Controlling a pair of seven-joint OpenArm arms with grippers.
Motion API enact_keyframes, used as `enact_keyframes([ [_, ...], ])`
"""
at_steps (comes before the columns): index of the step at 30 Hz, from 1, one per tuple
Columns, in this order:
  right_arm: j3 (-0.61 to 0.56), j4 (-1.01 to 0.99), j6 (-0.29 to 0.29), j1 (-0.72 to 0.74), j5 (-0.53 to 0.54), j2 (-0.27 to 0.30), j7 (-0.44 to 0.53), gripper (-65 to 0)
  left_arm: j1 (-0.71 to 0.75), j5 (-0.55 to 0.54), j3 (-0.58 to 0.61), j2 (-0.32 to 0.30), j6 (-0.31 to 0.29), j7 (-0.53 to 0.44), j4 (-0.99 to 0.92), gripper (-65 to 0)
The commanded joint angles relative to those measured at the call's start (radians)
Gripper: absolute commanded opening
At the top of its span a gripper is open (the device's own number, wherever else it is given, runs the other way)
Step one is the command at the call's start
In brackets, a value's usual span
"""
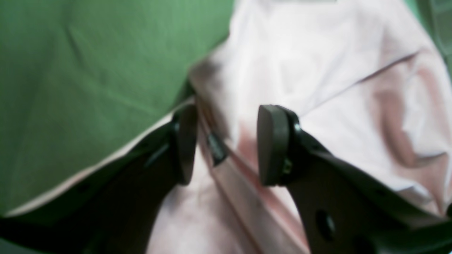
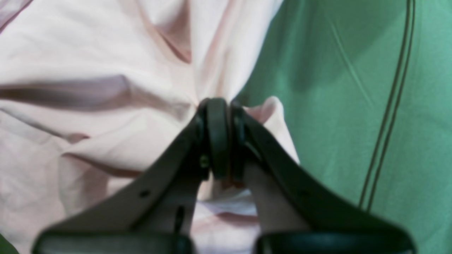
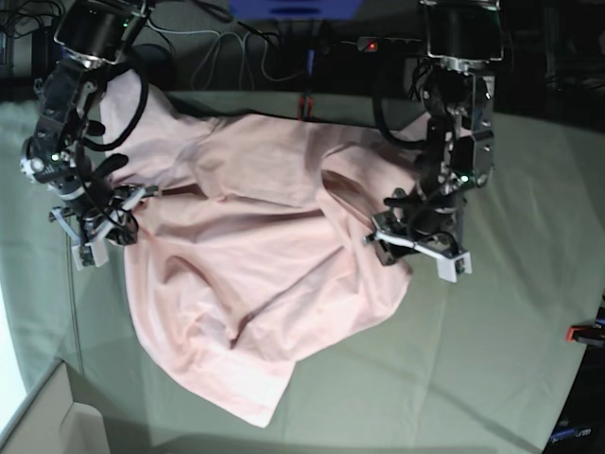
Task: Layout the t-shirt on the table in an organized manner, then fold the t-shirt properly
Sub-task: 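Pull the grasped fabric with the left gripper toward the right gripper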
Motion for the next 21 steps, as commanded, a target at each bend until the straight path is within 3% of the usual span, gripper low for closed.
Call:
enact_keyframes([
  [1, 0.002, 0.018, 0.006, 0.014, 0.019, 0.008, 0.024, -65.0, -0.02, -0.003, -0.002, -0.003, -0.006, -0.023, -0.001, -38.3],
  [11, 0.002, 0.016, 0.006, 0.022, 0.019, 0.008, 0.024, -65.0, -0.028, -0.007, -0.002, -0.003, -0.008, -0.024, -0.082, -39.1],
  [14, 0.002, 0.016, 0.006, 0.022, 0.019, 0.008, 0.024, -65.0, -0.035, -0.007, -0.002, -0.003, -0.011, -0.024, -0.093, -47.6],
  [17, 0.002, 0.016, 0.006, 0.022, 0.019, 0.007, 0.024, -65.0, -0.048, -0.006, -0.002, -0.003, -0.008, -0.024, -0.104, -64.7],
  [21, 0.0, 0.016, 0.006, 0.022, 0.019, 0.007, 0.024, -65.0, -0.048, -0.004, -0.007, -0.009, -0.006, -0.023, -0.061, -64.8],
])
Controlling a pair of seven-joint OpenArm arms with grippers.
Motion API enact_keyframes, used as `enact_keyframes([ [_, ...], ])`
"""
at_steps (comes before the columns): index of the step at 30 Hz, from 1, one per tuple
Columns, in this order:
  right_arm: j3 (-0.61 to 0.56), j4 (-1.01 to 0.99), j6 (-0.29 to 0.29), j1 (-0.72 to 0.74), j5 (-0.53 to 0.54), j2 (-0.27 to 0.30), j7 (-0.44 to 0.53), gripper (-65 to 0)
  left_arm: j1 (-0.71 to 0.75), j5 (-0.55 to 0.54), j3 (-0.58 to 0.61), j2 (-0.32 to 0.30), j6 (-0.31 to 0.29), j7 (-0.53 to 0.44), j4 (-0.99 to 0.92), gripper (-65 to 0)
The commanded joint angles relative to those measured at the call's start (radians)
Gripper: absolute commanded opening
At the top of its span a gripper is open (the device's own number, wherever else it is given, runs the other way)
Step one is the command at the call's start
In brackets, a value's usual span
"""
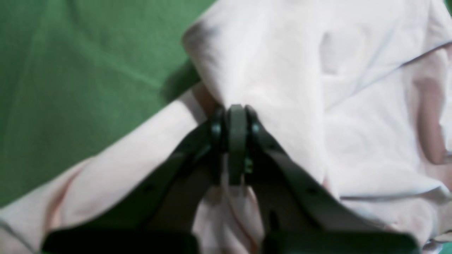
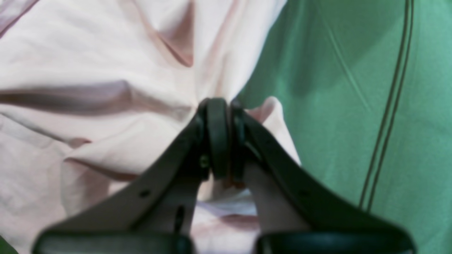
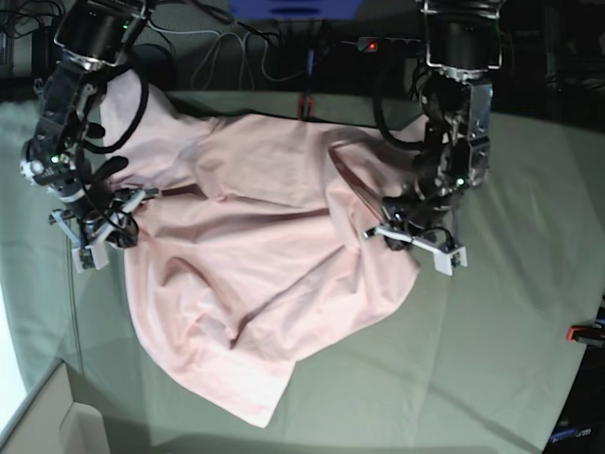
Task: Layout the t-shirt on the table in an organized manner, then fold the t-shirt properly
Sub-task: 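Pull the grasped fabric with the left gripper toward the right gripper, then reach the left gripper to the shirt hem and drag it outward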
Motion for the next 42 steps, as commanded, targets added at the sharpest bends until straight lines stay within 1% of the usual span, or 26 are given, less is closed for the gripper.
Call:
enact_keyframes([
  [1, 0.0, 0.016, 0.007, 0.014, 0.019, 0.007, 0.026, -65.0, -0.018, -0.006, -0.002, -0.008, -0.007, -0.023, 0.054, -65.0],
  [3, 0.0, 0.016, 0.007, 0.014, 0.019, 0.007, 0.026, -65.0, -0.015, -0.005, -0.004, -0.011, -0.007, -0.023, 0.111, -65.0],
  [7, 0.0, 0.016, 0.007, 0.014, 0.019, 0.007, 0.026, -65.0, -0.019, -0.003, -0.004, -0.062, -0.005, -0.023, 0.217, -65.0],
  [12, 0.0, 0.016, 0.007, 0.016, 0.019, 0.007, 0.026, -65.0, -0.101, -0.002, -0.004, -0.128, -0.005, -0.025, 0.198, -65.0],
  [19, 0.0, 0.016, 0.007, 0.016, 0.019, 0.007, 0.026, -65.0, -0.314, -0.002, -0.004, -0.194, -0.005, -0.025, 0.028, -65.0],
  [26, 0.0, 0.021, 0.01, 0.011, 0.019, 0.006, 0.018, -65.0, -0.587, -0.002, 0.004, -0.218, -0.005, -0.025, -0.204, -64.9],
  [28, 0.0, 0.021, 0.01, 0.014, 0.019, 0.006, -0.007, -65.0, -0.675, 0.028, 0.004, -0.218, -0.012, -0.025, -0.302, -64.9],
  [30, 0.0, 0.022, 0.011, 0.016, 0.022, 0.006, -0.025, -65.0, -0.753, 0.098, 0.004, -0.21, -0.016, -0.028, -0.405, -64.9],
  [32, 0.0, 0.022, 0.011, 0.016, 0.022, 0.006, -0.03, -65.0, -0.81, 0.155, 0.004, -0.206, -0.016, -0.071, -0.495, -64.6],
  [35, 0.0, 0.022, 0.011, 0.016, 0.024, 0.006, -0.03, -65.0, -0.851, 0.232, 0.004, -0.174, -0.016, -0.229, -0.638, -64.5],
  [37, 0.0, 0.022, 0.011, 0.017, 0.024, 0.006, -0.03, -65.0, -0.868, 0.284, 0.004, -0.164, -0.016, -0.324, -0.715, -64.3],
  [38, 0.0, 0.022, 0.011, 0.017, 0.024, 0.006, -0.03, -65.0, -0.877, 0.311, 0.004, -0.161, -0.016, -0.368, -0.762, -62.9],
  [40, 0.0, 0.022, 0.011, 0.02, 0.024, 0.006, -0.03, -65.0, -0.894, 0.357, 0.004, -0.146, -0.016, -0.436, -0.848, -57.4],
  [42, 0.0, 0.022, 0.011, 0.033, 0.024, 0.006, -0.03, -65.0, -0.903, 0.39, 0.003, -0.134, -0.012, -0.488, -0.919, -48.1],
])
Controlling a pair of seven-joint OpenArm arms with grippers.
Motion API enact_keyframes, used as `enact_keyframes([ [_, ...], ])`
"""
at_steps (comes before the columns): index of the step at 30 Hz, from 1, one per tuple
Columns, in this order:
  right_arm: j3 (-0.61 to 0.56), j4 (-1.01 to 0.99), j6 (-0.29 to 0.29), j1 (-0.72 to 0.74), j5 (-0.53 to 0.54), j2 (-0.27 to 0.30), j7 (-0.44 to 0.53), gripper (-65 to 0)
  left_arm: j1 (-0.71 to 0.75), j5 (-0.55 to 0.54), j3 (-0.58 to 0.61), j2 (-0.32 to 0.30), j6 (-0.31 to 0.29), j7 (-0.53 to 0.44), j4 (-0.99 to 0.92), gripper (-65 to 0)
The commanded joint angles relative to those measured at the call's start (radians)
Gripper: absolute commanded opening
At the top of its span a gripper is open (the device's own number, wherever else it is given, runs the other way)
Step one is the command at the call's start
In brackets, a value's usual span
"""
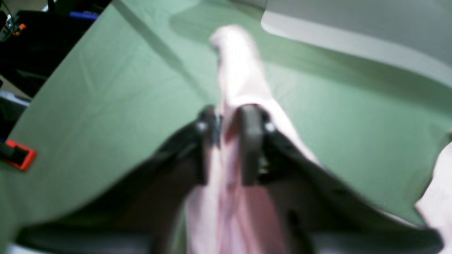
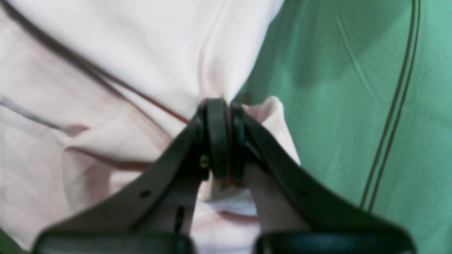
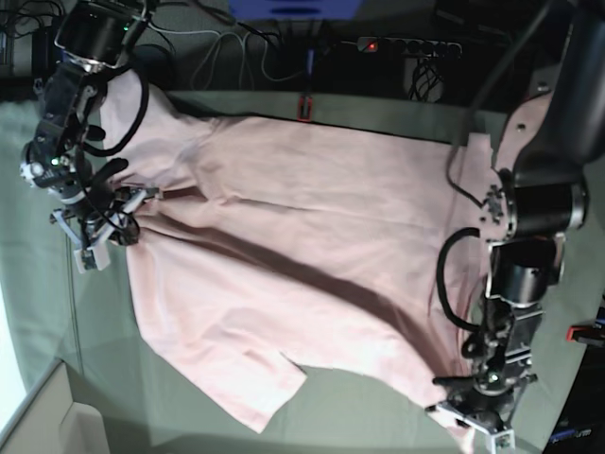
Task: Layout the t-shirt on the table in an organized manner, then fold the t-shirt properly
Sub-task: 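Reach the left gripper to the shirt hem and drag it outward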
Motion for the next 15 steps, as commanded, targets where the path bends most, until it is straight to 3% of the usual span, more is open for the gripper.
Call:
enact_keyframes([
  [1, 0.001, 0.019, 0.007, 0.022, 0.016, 0.008, 0.023, -65.0, -0.051, 0.01, -0.001, 0.002, 0.001, -0.05, -0.004, -43.2],
  [3, 0.001, 0.019, 0.007, 0.025, 0.016, 0.012, 0.023, -65.0, -0.045, 0.013, -0.001, 0.001, 0.004, -0.076, -0.012, -34.2],
  [5, 0.001, 0.019, 0.007, 0.025, 0.015, 0.013, 0.023, -65.0, -0.042, 0.007, -0.006, -0.01, 0.004, -0.087, -0.012, -29.7],
  [10, 0.001, 0.019, 0.007, 0.026, 0.015, 0.015, 0.023, -65.0, -0.005, 0.007, -0.007, -0.039, 0.004, -0.068, 0.028, -28.8],
  [15, 0.001, 0.021, 0.007, 0.045, 0.013, 0.016, 0.023, -65.0, 0.175, -0.082, -0.009, -0.086, 0.0, 0.127, 0.278, -28.8],
])
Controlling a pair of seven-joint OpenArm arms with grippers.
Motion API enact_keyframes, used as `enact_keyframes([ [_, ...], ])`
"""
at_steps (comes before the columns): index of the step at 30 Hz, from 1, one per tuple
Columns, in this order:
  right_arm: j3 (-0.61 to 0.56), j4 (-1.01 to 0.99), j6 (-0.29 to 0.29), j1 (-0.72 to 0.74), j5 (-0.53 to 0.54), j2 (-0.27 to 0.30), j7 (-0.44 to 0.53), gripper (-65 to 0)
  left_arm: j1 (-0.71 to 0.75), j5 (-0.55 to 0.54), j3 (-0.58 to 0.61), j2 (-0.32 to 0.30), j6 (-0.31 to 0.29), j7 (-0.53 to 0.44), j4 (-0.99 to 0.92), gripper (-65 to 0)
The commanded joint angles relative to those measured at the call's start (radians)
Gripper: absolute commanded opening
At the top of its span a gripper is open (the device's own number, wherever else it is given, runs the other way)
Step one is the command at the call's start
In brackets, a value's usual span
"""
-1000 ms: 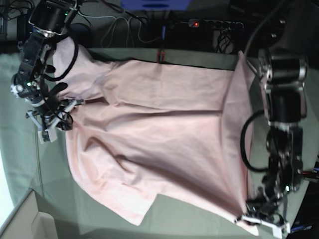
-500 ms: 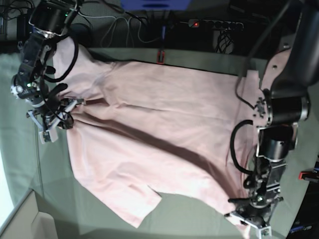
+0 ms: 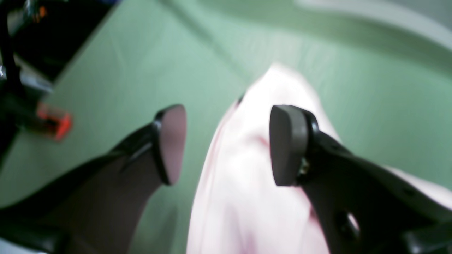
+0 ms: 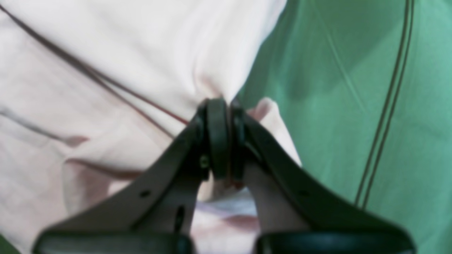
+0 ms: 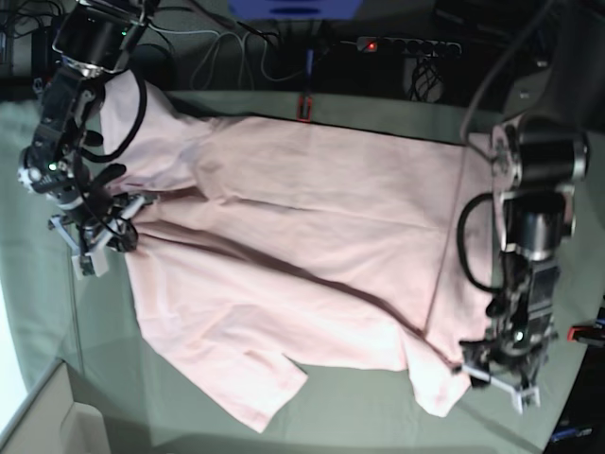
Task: Layout the t-shirt on the table in an organized manner, then fold the t-shirt properly
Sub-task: 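Reach the left gripper to the shirt hem and drag it outward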
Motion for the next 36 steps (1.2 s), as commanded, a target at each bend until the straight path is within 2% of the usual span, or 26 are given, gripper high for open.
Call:
enact_keyframes([
  [1, 0.004, 0.018, 0.007, 0.03, 0.015, 0.01, 0.028, -65.0, 0.011, -0.042, -0.002, -0.021, 0.0, 0.018, 0.097, -28.8],
  [4, 0.005, 0.02, 0.007, 0.038, 0.015, 0.01, 0.028, -65.0, 0.193, -0.194, -0.002, -0.055, 0.001, 0.187, 0.376, -28.8],
  [6, 0.007, 0.02, 0.007, 0.038, 0.015, 0.017, 0.028, -65.0, 0.325, -0.28, -0.003, -0.08, 0.003, 0.26, 0.551, -28.8],
  [9, 0.007, 0.02, 0.007, 0.036, 0.015, 0.037, 0.028, -65.0, 0.526, -0.361, -0.012, -0.087, 0.004, 0.28, 0.755, -28.5],
  [11, 0.008, 0.02, 0.007, 0.035, 0.015, 0.038, 0.028, -64.1, 0.641, -0.37, -0.057, -0.073, 0.004, 0.283, 0.829, -28.5],
  [13, 0.008, 0.02, 0.007, 0.033, 0.015, 0.04, 0.028, -59.4, 0.724, -0.373, -0.105, -0.034, 0.004, 0.282, 0.859, -28.4],
  [17, 0.01, 0.02, 0.007, 0.029, 0.015, 0.05, 0.028, -45.2, 0.819, -0.372, -0.218, 0.025, -0.002, 0.29, 0.859, -28.4],
  [20, 0.01, 0.023, 0.007, 0.018, 0.019, 0.052, 0.028, -35.6, 0.859, -0.372, -0.224, 0.028, -0.003, 0.29, 0.862, -28.4],
  [23, 0.039, 0.081, 0.007, -0.005, 0.019, 0.043, 0.028, -30.0, 0.901, -0.378, -0.226, 0.026, -0.005, 0.29, 0.884, -28.4],
  [27, 0.071, 0.192, 0.007, -0.037, 0.019, -0.003, 0.028, -28.7, 0.942, -0.372, -0.226, 0.032, -0.005, 0.291, 0.892, -28.5],
  [32, 0.071, 0.304, 0.007, -0.116, 0.019, -0.029, 0.028, -28.7, 0.979, -0.372, -0.221, 0.034, -0.006, 0.291, 0.887, -28.8],
  [36, 0.071, 0.338, 0.007, -0.162, 0.019, -0.046, 0.028, -28.7, 0.979, -0.372, -0.157, 0.026, -0.006, 0.291, 0.872, -28.9],
])
